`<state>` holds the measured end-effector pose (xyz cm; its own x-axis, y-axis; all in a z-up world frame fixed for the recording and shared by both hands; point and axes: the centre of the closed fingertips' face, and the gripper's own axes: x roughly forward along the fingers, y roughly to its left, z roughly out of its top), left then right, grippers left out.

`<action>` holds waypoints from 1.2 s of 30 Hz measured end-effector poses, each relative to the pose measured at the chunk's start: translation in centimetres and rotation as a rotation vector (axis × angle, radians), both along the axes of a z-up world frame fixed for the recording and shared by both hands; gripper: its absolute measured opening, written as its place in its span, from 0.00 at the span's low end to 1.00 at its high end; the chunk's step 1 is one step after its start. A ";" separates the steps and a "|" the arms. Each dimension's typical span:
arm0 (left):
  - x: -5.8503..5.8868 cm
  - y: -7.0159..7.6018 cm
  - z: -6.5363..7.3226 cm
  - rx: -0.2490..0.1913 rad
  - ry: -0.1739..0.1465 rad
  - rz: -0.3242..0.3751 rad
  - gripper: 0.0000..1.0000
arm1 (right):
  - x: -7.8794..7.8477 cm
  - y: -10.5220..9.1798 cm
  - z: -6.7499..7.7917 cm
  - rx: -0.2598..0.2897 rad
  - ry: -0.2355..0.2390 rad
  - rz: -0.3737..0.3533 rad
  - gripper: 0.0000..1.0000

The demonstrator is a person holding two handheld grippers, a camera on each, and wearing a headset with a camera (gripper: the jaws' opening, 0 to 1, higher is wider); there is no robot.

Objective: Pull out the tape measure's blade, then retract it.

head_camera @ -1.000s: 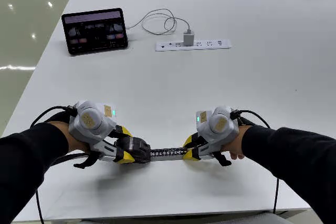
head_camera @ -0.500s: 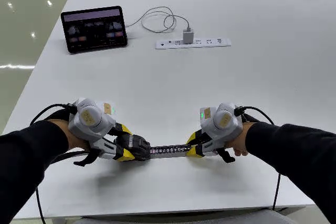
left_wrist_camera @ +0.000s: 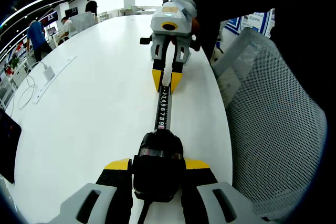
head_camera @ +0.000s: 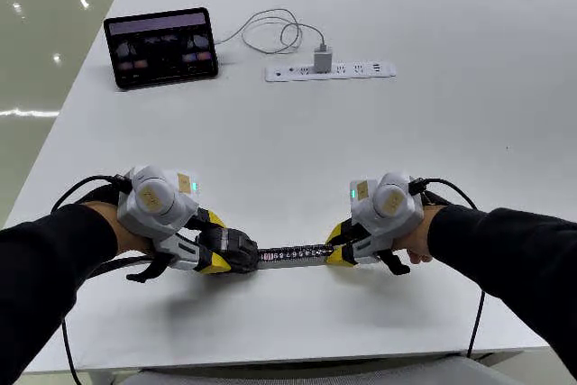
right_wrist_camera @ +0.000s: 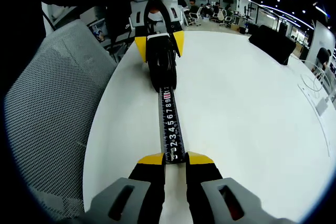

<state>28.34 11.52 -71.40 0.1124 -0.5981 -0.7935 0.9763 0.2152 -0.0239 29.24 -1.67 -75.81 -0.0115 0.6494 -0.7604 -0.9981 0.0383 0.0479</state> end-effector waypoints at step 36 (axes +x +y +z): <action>-0.2 -0.1 0.1 0.000 -0.002 0.004 0.31 | 0.2 -1.8 -0.1 -0.009 0.000 -0.016 0.09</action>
